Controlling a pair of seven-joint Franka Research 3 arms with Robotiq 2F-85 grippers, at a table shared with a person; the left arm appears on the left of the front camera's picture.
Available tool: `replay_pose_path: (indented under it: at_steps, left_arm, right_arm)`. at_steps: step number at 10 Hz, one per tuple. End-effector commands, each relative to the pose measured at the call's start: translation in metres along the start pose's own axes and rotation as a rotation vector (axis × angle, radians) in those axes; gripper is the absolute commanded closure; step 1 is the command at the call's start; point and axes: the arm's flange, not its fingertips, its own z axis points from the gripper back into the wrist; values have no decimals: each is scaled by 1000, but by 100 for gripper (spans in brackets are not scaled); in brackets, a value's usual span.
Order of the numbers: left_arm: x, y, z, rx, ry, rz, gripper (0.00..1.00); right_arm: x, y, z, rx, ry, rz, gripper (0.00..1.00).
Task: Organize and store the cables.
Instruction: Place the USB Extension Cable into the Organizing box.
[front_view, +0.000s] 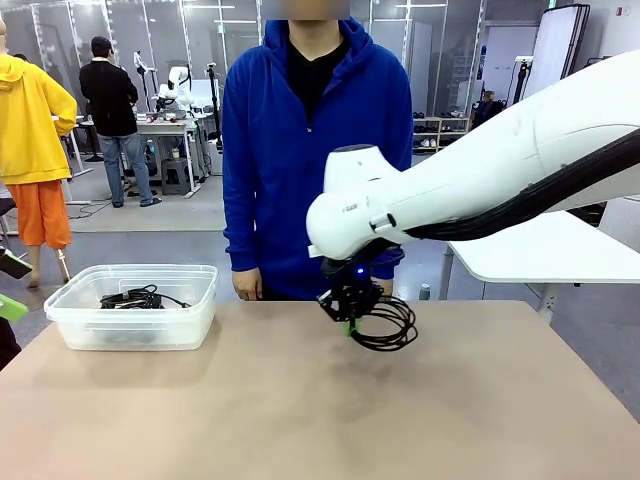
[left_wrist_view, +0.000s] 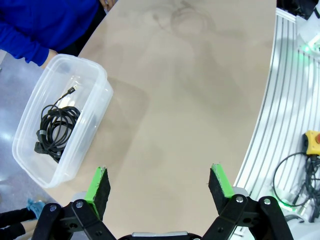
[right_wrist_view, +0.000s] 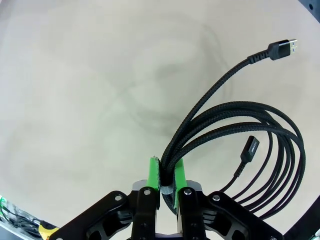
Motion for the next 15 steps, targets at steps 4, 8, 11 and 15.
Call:
replay_pose_path:
  at_steps: [4,8,11,15]
  left_arm:
    - [3,1,1,8,0,11,0]
    - [3,1,1,8,0,11,0]
    - [3,1,1,8,0,11,0]
    - [3,1,1,8,0,11,0]
  right_arm:
    - [19,54,-30,20,14,168,100]
    - [29,108,-57,123,-14,153,100]
    - [34,118,-77,110,1,151,100]
    - [31,111,-66,145,-9,146,27]
